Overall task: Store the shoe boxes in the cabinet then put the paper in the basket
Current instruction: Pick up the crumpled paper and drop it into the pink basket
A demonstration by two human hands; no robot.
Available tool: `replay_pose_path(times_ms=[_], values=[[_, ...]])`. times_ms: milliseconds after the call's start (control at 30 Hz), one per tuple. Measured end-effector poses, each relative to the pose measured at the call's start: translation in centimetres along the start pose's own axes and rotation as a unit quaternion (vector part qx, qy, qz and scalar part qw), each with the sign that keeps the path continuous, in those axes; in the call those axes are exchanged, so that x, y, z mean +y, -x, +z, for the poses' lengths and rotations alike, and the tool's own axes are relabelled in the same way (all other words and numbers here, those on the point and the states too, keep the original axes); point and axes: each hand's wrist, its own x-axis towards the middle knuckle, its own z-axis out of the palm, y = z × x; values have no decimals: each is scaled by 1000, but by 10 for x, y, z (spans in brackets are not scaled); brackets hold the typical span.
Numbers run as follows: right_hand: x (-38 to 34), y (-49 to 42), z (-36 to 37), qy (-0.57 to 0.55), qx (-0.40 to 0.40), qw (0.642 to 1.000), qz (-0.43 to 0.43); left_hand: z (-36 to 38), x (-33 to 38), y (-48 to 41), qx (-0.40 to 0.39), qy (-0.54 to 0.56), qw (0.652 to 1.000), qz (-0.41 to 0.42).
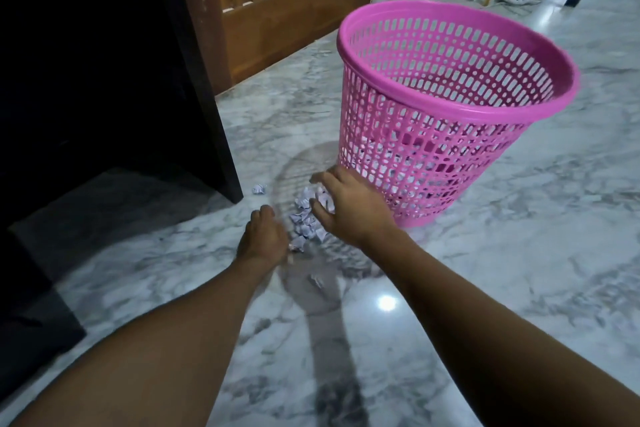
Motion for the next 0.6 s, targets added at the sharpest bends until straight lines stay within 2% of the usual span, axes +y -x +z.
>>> replay_pose_path(times_ms=[100, 167, 333, 467, 600], values=[[20, 1, 40, -13, -137, 988, 68, -1, -1, -27, -8, -30, 999, -24], [30, -3, 63, 5, -172, 981, 85, 1, -7, -46, -24, -50, 998, -17], [43, -13, 106, -38, -170, 982, 74, 13, -24, -82, -37, -79, 996, -35], [50, -14, 111, -39, -224, 973, 31, 18, -14, -94, 9, -147, 988, -36], [47, -9, 124, 7, -171, 985, 25, 18, -13, -97, 41, -143, 989, -13]])
